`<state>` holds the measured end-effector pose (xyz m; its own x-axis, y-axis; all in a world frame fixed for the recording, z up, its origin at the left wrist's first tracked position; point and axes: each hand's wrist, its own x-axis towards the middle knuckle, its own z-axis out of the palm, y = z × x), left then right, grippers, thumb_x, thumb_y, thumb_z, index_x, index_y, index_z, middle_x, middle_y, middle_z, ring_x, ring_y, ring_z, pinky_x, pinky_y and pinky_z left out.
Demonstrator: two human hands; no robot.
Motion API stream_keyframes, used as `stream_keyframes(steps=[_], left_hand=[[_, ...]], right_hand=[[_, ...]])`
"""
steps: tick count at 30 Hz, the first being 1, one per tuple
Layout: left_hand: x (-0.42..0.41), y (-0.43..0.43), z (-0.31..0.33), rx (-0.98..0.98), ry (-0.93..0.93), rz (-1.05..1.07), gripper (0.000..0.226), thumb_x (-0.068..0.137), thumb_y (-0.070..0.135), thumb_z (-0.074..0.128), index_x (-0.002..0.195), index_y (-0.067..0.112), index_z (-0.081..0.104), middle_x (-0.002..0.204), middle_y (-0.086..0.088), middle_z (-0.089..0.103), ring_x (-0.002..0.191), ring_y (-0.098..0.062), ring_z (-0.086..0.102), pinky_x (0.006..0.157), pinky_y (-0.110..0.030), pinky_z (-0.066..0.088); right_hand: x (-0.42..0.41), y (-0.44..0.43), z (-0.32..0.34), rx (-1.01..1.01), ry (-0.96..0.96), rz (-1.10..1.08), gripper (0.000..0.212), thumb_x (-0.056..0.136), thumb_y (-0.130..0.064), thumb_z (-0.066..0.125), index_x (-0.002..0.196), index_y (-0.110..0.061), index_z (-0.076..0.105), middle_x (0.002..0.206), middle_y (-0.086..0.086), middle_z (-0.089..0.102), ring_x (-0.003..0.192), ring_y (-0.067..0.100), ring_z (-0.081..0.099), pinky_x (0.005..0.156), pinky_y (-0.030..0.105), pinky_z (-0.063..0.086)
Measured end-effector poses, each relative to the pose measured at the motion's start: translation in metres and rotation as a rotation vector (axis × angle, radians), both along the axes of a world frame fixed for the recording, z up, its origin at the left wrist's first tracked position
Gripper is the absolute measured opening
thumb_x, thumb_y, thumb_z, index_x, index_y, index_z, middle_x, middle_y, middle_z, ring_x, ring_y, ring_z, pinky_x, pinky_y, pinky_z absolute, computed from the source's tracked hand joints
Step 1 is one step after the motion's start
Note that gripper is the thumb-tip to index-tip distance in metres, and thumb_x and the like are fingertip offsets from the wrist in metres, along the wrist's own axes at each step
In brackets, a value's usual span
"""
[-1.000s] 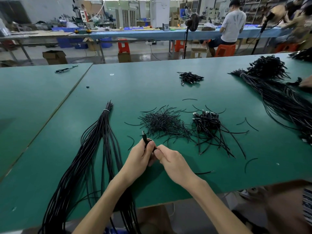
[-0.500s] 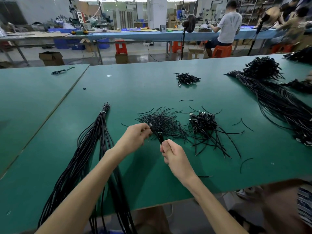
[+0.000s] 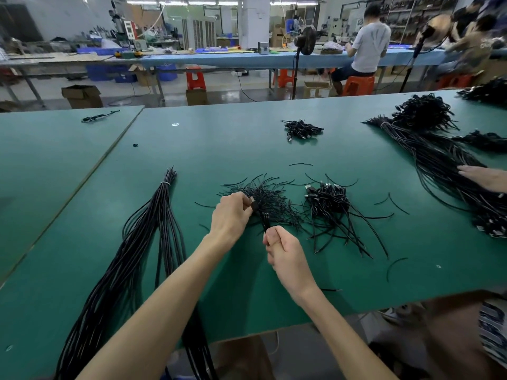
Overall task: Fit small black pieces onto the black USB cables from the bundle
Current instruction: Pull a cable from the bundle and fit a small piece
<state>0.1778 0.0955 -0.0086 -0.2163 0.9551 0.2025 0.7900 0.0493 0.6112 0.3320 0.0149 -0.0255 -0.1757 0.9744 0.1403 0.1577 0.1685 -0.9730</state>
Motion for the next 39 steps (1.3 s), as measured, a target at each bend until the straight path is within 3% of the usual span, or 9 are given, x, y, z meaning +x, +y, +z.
stream_keyframes(steps=[3,6,9,14,18,22,29,34,39], left_hand=[[-0.007,-0.007,0.0,0.032,-0.118,0.018,0.01,0.094,0.019,0.073,0.102,0.014,0.069,0.093,-0.002,0.073,0.079,-0.026,0.071,0.079,-0.04,0.057],[-0.014,-0.019,0.006,0.022,-0.407,0.034,0.008,0.092,0.015,0.076,0.095,0.013,0.069,0.084,-0.002,0.072,0.06,-0.013,0.067,0.059,-0.027,0.052],[-0.022,-0.041,0.012,-0.089,-0.744,-0.151,0.013,0.091,0.013,0.077,0.1,0.007,0.071,0.071,0.0,0.07,0.055,-0.008,0.061,0.052,-0.021,0.041],[-0.021,-0.082,0.016,-0.164,-1.004,-0.361,0.034,0.084,0.021,0.08,0.11,0.005,0.065,0.069,-0.005,0.06,0.057,-0.014,0.051,0.052,-0.019,0.037],[-0.014,-0.097,0.014,-0.152,-0.994,-0.432,0.036,0.083,0.022,0.08,0.11,0.005,0.063,0.07,-0.004,0.059,0.058,-0.014,0.052,0.052,-0.019,0.038],[-0.007,-0.097,0.012,-0.141,-0.933,-0.404,0.022,0.09,0.016,0.077,0.106,0.006,0.064,0.067,-0.006,0.058,0.057,-0.015,0.049,0.052,-0.02,0.037],[-0.005,-0.085,0.004,-0.157,-0.975,-0.399,0.011,0.092,0.004,0.07,0.095,0.013,0.064,0.063,0.003,0.049,0.054,-0.014,0.039,0.054,-0.023,0.034],[-0.004,-0.08,-0.003,-0.202,-1.066,-0.311,0.03,0.082,0.016,0.077,0.1,0.013,0.054,0.062,0.001,0.047,0.053,-0.015,0.036,0.056,-0.029,0.031],[-0.009,-0.08,-0.008,-0.155,-1.114,-0.347,0.041,0.08,0.011,0.076,0.12,0.015,0.066,0.066,0.002,0.047,0.054,-0.013,0.04,0.058,-0.026,0.038]], right_hand=[[0.001,0.001,-0.001,-0.002,0.02,-0.012,0.038,0.112,-0.03,0.039,0.08,-0.013,0.052,0.057,-0.015,0.036,0.053,0.008,0.029,0.051,0.026,0.028],[0.001,0.002,-0.003,-0.019,0.045,-0.027,0.038,0.112,-0.031,0.039,0.082,-0.012,0.052,0.058,-0.015,0.037,0.053,0.009,0.029,0.05,0.026,0.027],[0.002,0.005,-0.004,-0.036,0.064,-0.05,0.038,0.112,-0.032,0.039,0.083,-0.012,0.053,0.059,-0.015,0.04,0.054,0.009,0.03,0.05,0.027,0.027],[0.001,0.006,-0.007,-0.026,0.024,-0.08,0.039,0.112,-0.034,0.04,0.085,-0.01,0.054,0.058,-0.015,0.042,0.054,0.009,0.034,0.053,0.029,0.031],[0.0,0.006,-0.007,-0.026,0.0,-0.085,0.037,0.112,-0.031,0.04,0.082,-0.015,0.055,0.057,-0.016,0.046,0.054,0.007,0.038,0.056,0.03,0.035],[-0.002,0.004,-0.006,0.003,-0.08,-0.056,0.033,0.11,-0.014,0.041,0.08,-0.019,0.054,0.06,-0.02,0.052,0.057,0.007,0.039,0.06,0.028,0.037],[-0.003,0.002,-0.003,0.052,-0.14,-0.032,0.037,0.112,-0.024,0.04,0.081,-0.014,0.056,0.068,-0.007,0.053,0.064,0.013,0.042,0.064,0.033,0.038],[-0.004,0.002,-0.005,0.052,-0.128,-0.003,0.037,0.111,-0.029,0.041,0.08,-0.015,0.055,0.067,-0.008,0.051,0.065,0.013,0.04,0.063,0.037,0.037],[-0.003,0.005,-0.009,0.001,-0.064,0.004,0.036,0.111,-0.033,0.042,0.082,-0.017,0.056,0.061,-0.015,0.046,0.056,0.007,0.036,0.058,0.034,0.035]])
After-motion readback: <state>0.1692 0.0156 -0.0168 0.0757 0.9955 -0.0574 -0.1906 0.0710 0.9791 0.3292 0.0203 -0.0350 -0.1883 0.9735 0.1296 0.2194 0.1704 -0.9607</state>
